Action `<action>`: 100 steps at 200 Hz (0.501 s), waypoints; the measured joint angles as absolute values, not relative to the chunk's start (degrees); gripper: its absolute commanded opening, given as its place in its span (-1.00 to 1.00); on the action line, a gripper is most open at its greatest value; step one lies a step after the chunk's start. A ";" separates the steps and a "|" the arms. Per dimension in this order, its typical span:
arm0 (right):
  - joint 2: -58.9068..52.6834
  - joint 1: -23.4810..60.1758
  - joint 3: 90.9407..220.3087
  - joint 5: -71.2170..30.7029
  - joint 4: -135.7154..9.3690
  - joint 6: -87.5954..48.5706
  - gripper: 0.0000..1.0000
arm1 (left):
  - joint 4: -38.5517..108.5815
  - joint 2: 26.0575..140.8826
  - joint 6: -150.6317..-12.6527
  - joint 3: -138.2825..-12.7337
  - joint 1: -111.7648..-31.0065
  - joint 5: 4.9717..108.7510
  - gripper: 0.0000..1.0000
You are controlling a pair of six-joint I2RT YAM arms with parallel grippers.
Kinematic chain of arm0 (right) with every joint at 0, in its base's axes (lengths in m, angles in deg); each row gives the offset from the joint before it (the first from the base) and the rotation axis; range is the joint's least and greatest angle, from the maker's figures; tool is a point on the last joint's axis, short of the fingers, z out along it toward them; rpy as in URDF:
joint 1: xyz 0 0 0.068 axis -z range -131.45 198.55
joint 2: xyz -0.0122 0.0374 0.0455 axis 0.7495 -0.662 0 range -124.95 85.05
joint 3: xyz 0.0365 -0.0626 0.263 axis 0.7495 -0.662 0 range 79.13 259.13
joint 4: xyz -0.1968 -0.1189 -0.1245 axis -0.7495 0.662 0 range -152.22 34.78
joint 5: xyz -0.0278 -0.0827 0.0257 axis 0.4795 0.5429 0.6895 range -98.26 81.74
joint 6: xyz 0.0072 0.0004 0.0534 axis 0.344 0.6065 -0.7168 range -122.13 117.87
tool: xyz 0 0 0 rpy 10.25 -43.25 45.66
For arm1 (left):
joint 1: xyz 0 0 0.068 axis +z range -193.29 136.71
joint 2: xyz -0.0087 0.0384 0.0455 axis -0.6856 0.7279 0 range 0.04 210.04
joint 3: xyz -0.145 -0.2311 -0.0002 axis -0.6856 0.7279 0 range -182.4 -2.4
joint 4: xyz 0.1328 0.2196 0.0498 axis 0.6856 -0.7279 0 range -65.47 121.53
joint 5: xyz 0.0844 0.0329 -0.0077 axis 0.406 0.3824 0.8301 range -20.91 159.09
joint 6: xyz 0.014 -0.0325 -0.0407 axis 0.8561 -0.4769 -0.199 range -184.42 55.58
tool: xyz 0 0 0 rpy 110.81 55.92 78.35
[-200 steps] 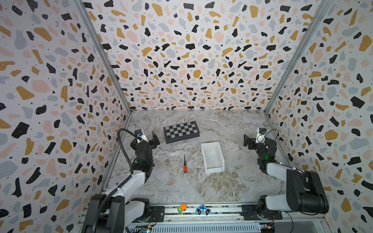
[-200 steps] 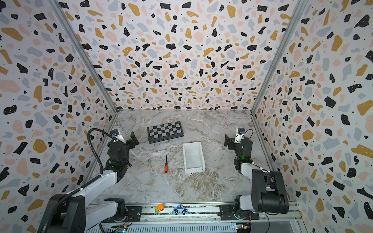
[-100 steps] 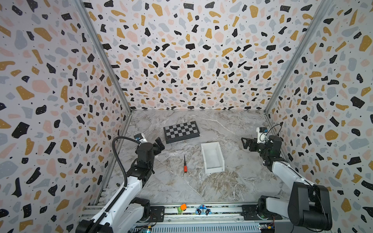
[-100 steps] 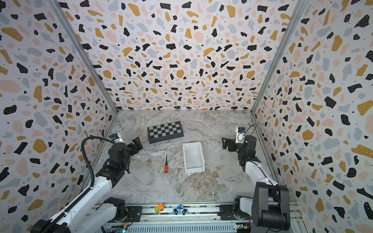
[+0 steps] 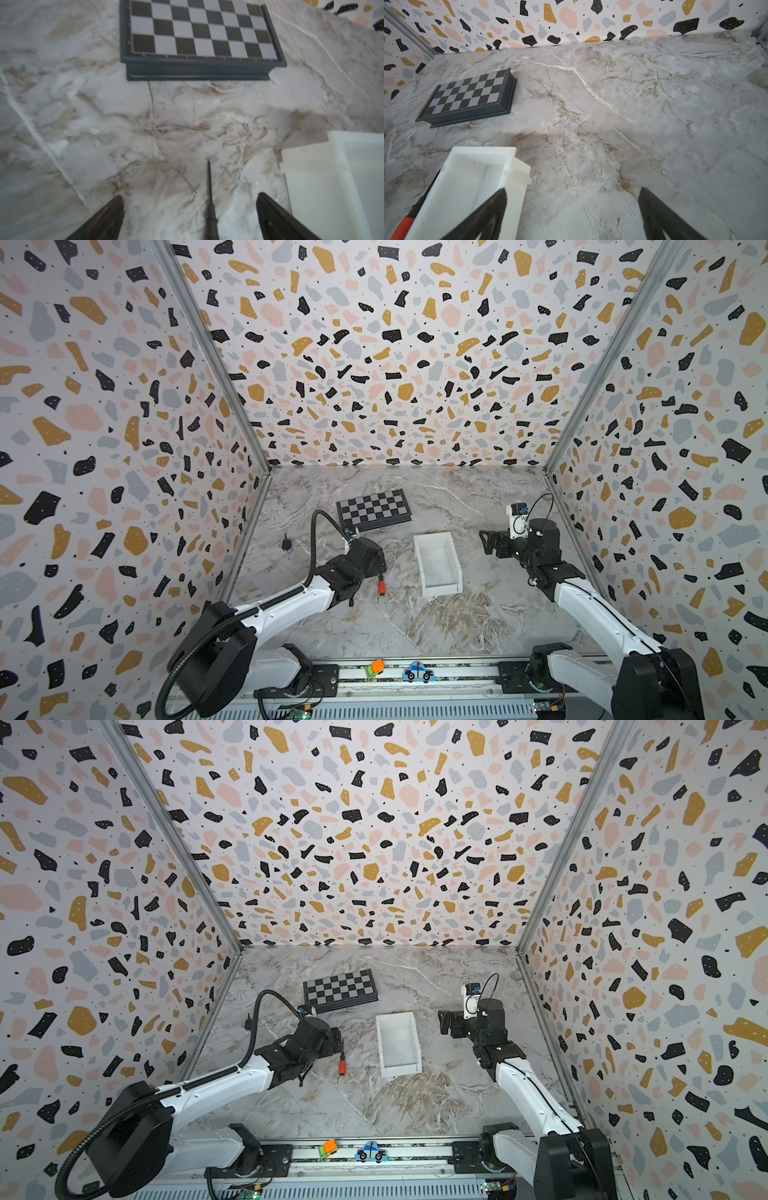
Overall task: Put the screwdriver in the bin
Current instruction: Pick up the screwdriver from the center of the table.
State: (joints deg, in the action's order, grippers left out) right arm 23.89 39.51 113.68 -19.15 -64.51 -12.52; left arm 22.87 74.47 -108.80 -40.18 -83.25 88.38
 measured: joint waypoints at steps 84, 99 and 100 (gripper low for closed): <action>23.89 39.42 116.28 -19.11 -57.71 -12.13 0.98 | 16.09 78.98 -109.90 -43.44 -87.34 75.35 0.83; 23.86 39.42 116.26 -19.37 -57.58 -12.15 0.98 | 12.94 81.86 -109.37 -45.71 -87.34 75.33 0.78; 23.86 39.42 116.26 -19.39 -57.56 -12.15 0.98 | 12.62 82.19 -109.31 -45.98 -87.34 75.35 0.77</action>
